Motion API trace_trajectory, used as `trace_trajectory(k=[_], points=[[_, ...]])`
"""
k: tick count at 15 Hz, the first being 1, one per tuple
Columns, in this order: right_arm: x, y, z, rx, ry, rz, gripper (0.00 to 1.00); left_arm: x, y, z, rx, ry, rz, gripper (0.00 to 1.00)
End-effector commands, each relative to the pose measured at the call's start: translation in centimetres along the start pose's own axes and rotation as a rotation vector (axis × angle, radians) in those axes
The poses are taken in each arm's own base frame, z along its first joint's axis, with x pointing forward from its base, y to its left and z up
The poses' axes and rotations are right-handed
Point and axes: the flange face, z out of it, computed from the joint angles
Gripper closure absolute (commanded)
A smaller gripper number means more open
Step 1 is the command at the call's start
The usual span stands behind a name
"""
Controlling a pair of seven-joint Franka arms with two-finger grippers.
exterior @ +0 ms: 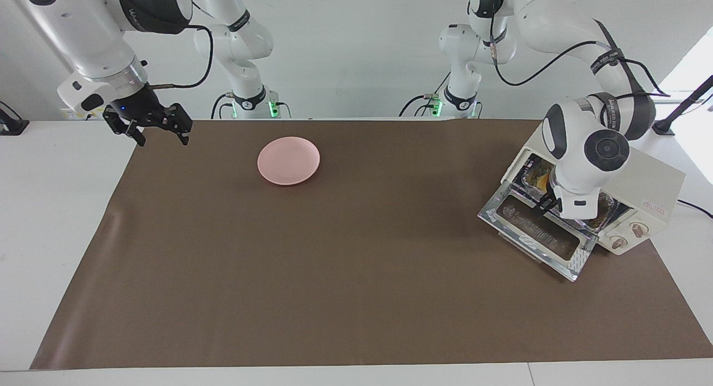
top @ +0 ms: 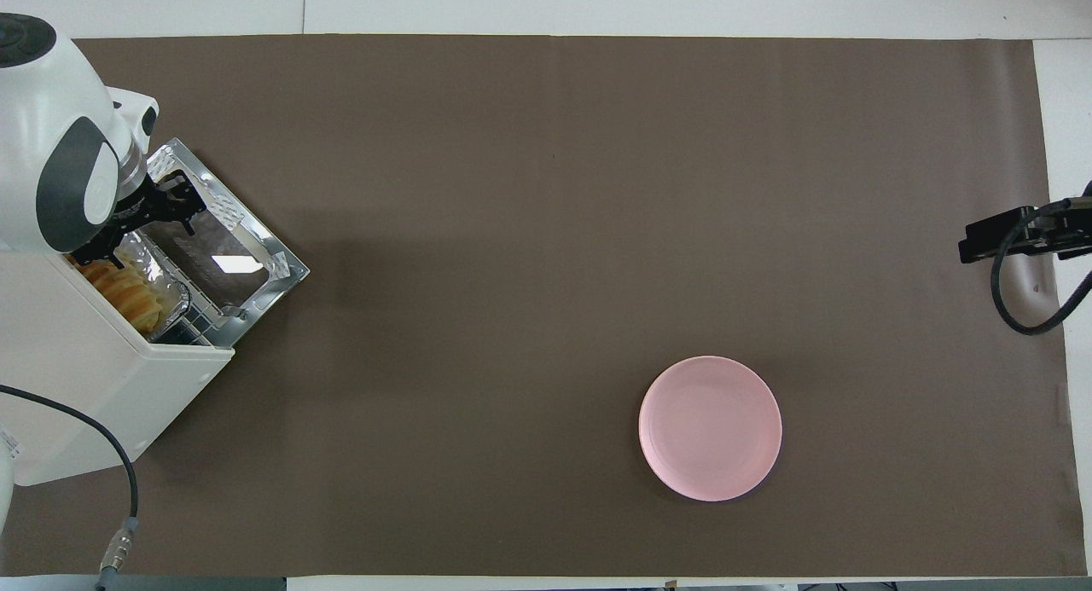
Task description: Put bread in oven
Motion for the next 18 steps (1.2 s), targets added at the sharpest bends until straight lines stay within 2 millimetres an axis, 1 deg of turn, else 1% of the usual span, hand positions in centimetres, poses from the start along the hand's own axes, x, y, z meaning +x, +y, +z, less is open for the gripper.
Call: trace_trajectory(k=[1,2,4,7,9,11,13,16,18], points=[[-0.6,0.2,0.1,-0.017,-0.005,-0.022,0.00,0.3,0.3,-2.2,-0.062,0.088,0.030,0.00],[-0.6,0.2,0.0,-0.017,-0.003,-0.022,0.00,0.6,0.3,-3.1,-0.096,0.120,0.051,0.00],[-0.6,0.1,0.0,-0.017,-0.003,-0.024,0.00,1.0,-0.2,-4.9,-0.138,0.140,0.121,0.00],[-0.6,0.2,0.0,-0.017,-0.003,-0.022,0.00,0.4,-2.2,-7.1,-0.161,0.125,0.255,0.00],[-0.6,0.1,0.0,-0.017,-0.003,-0.024,0.00,-0.7,-3.8,-8.6,-0.166,0.108,0.325,0.00],[-0.6,0.1,0.0,-0.017,-0.003,-0.024,0.00,-1.9,-5.2,-9.4,-0.159,0.070,0.447,0.00],[-0.6,0.1,0.0,-0.016,-0.003,-0.024,0.00,-3.0,-6.7,-10.3,-0.161,0.043,0.531,0.00],[-0.6,0.1,0.1,-0.017,-0.005,-0.022,0.00,-4.8,-9.5,-12.2,-0.186,0.027,0.584,0.00],[-0.7,0.1,-0.1,-0.017,-0.002,-0.024,0.00,-5.7,-11.2,-12.8,-0.199,0.010,0.590,0.00]])
